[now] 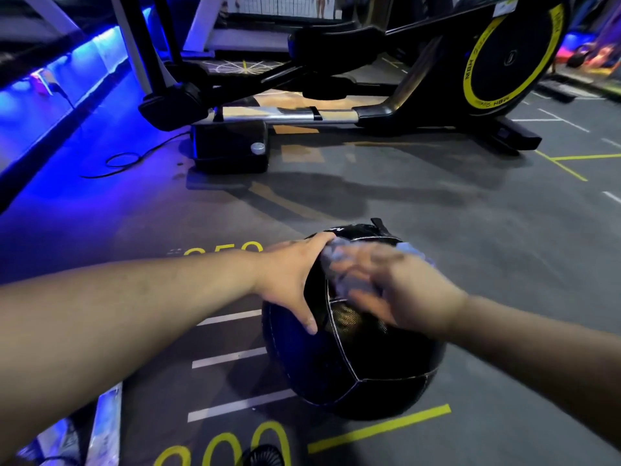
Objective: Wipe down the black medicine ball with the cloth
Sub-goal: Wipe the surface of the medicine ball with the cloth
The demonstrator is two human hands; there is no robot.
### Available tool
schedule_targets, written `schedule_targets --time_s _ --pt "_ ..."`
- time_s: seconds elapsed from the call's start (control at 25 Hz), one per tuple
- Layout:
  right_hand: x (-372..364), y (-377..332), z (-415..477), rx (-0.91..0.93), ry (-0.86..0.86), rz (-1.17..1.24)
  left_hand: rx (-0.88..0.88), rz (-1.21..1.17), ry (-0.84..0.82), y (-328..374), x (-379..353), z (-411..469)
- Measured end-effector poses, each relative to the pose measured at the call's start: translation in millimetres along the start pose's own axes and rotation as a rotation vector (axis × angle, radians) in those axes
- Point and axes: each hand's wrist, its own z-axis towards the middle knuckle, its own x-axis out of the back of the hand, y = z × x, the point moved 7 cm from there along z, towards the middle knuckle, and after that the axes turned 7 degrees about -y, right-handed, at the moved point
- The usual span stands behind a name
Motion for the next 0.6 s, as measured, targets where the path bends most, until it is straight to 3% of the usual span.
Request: schedule_targets --time_s 0.08,0.12,0.2,0.32,0.4,0.52,0.6 --pt "19 35 3 -0.253 0.082 0.145 -0.001 0.006 0.005 3 0 0" --pt "20 37 -2 -0.294 0.11 0.157 -0.005 0.01 0.014 5 -1 0" --pt "7 11 -13 -0.101 0.095 0.036 0.006 0.025 0.022 6 -3 -2" --pt "-32 -45 -45 0.42 -0.059 -0.239 0.002 0.031 0.036 6 -3 -2" --pt "-45 -55 -55 0.528 -0.108 -0.315 -0.005 0.038 0.025 5 -1 -2" --pt "-20 -21 -36 0.33 0.023 -0.211 0.029 0.052 -0.007 -4 2 -3" --pt "9 39 -24 -0.075 0.153 0.038 0.058 0.04 -0.02 -8 2 -6"
